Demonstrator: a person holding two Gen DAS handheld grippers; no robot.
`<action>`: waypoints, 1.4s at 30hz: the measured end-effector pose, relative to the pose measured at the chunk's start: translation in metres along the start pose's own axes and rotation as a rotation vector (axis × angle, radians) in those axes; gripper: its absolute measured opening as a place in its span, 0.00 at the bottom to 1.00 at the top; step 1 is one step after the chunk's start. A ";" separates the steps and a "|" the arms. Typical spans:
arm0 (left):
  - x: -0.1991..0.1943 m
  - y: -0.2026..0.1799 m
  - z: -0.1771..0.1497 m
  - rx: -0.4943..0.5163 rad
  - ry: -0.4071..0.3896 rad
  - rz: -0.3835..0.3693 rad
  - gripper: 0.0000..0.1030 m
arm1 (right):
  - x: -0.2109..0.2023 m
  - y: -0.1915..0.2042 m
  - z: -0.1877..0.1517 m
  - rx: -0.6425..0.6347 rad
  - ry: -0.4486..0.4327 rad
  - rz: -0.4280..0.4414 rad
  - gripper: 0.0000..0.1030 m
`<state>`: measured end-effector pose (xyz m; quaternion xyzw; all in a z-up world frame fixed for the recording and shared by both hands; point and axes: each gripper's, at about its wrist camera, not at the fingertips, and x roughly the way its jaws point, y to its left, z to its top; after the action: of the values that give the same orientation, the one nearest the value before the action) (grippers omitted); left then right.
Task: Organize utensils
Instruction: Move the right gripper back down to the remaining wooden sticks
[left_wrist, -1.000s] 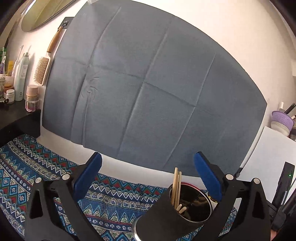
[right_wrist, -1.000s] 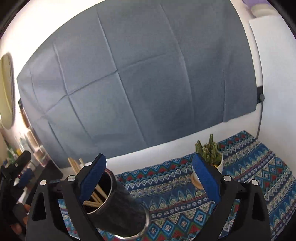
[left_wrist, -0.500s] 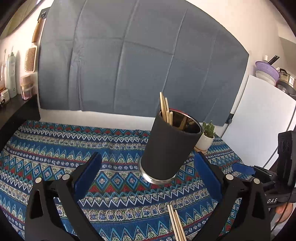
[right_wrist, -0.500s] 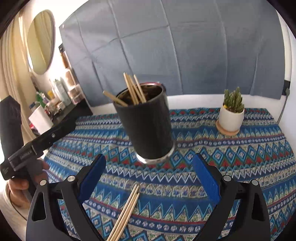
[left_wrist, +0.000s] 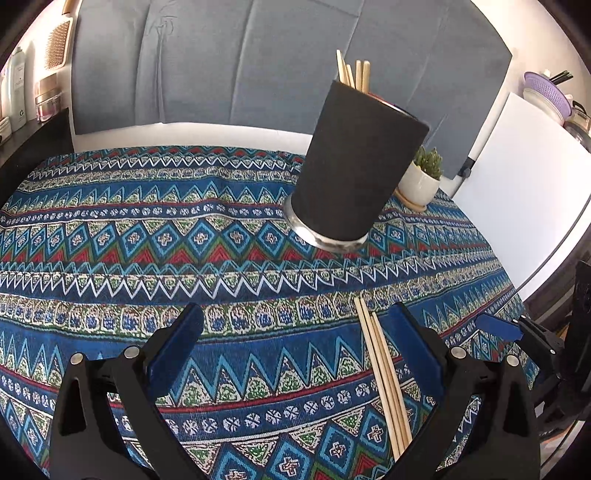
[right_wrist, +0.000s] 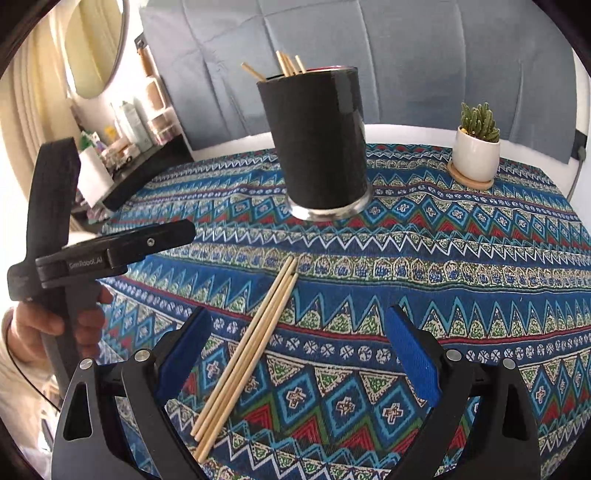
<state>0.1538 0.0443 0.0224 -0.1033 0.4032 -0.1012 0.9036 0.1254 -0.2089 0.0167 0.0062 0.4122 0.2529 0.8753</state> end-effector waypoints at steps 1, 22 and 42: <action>0.004 -0.002 -0.003 0.001 0.018 -0.014 0.94 | 0.002 0.003 -0.004 -0.016 0.009 -0.001 0.88; 0.052 -0.042 -0.031 0.157 0.139 0.011 0.94 | 0.038 0.012 -0.031 -0.107 0.129 -0.101 0.91; 0.046 -0.041 -0.048 0.300 0.173 0.122 0.96 | 0.033 0.009 -0.034 -0.167 0.159 -0.102 0.92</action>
<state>0.1443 -0.0127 -0.0305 0.0665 0.4652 -0.1137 0.8754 0.1143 -0.1930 -0.0275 -0.1075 0.4575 0.2411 0.8491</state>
